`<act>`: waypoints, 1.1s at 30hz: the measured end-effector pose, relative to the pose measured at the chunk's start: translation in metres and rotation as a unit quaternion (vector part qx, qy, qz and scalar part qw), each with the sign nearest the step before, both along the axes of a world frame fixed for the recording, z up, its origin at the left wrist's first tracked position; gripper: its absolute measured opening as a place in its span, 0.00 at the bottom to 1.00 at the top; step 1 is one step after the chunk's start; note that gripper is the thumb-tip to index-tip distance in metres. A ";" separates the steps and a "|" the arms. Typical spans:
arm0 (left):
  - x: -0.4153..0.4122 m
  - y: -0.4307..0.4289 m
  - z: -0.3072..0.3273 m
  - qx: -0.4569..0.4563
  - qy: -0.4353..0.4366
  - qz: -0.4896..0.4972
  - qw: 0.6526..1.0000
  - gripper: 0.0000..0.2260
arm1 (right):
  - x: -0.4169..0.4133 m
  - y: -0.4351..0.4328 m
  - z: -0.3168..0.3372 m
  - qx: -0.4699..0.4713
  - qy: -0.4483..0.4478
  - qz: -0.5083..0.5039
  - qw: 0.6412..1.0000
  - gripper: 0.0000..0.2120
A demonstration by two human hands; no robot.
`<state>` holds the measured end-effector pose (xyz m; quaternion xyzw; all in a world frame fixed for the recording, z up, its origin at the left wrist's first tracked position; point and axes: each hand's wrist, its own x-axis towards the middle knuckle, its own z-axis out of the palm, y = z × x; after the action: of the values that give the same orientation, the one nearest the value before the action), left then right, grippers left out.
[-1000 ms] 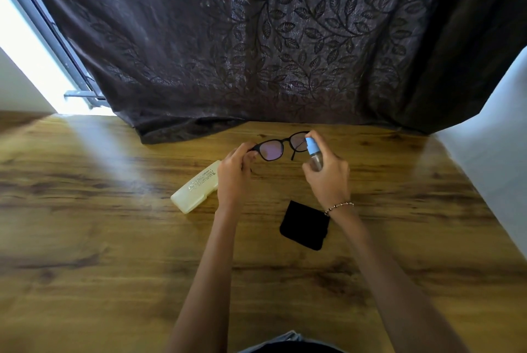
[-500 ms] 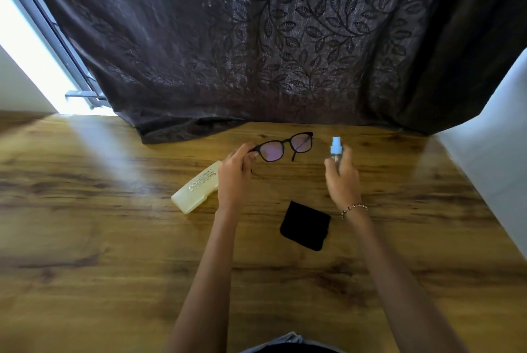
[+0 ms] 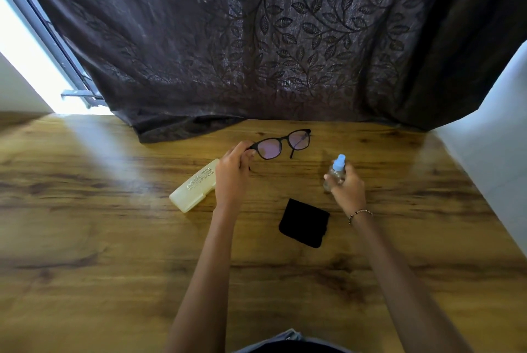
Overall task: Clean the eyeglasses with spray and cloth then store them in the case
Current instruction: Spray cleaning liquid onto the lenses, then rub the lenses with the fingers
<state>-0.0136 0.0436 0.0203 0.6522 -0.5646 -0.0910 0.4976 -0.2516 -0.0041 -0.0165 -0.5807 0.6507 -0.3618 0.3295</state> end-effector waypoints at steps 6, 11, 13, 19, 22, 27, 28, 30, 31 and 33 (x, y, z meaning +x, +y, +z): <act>0.000 0.001 -0.001 0.012 0.004 -0.002 1.000 0.07 | -0.006 0.006 0.009 0.028 -0.002 0.002 1.000 0.33; 0.001 0.002 0.000 0.012 0.001 -0.002 1.000 0.08 | 0.000 0.039 0.015 -0.187 0.130 -0.019 0.974 0.15; 0.001 0.002 0.000 0.010 0.003 -0.003 1.000 0.08 | 0.004 0.049 0.010 -0.158 0.201 0.094 0.962 0.08; 0.000 0.004 -0.001 0.005 -0.003 -0.006 1.000 0.09 | 0.018 0.054 -0.010 -0.004 0.258 0.187 0.948 0.21; 0.001 0.004 -0.001 0.006 0.003 -0.008 1.000 0.09 | 0.022 0.051 -0.008 0.014 0.218 0.166 0.962 0.08; 0.004 0.004 -0.003 0.001 0.023 -0.023 0.999 0.08 | 0.031 0.055 0.008 0.111 -0.062 0.069 0.990 0.03; 0.005 0.004 -0.003 -0.002 0.025 -0.025 0.999 0.08 | 0.033 0.055 0.013 0.151 -0.182 0.036 0.971 0.02; 0.004 0.005 -0.004 -0.004 0.030 -0.030 0.999 0.09 | 0.036 0.056 0.025 0.211 -0.395 0.006 0.894 0.09; 0.004 0.005 -0.005 -0.003 0.035 -0.033 0.999 0.10 | 0.036 0.055 0.032 0.216 -0.450 0.005 0.867 0.13; 0.004 0.006 -0.004 0.002 0.036 -0.044 0.998 0.10 | 0.041 0.054 0.046 0.177 -0.470 0.007 0.865 0.17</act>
<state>-0.0094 0.0497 0.0161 0.6240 -0.5742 -0.1378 0.5118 -0.2109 0.0499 0.0290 -0.2784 0.4679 -0.4681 0.6960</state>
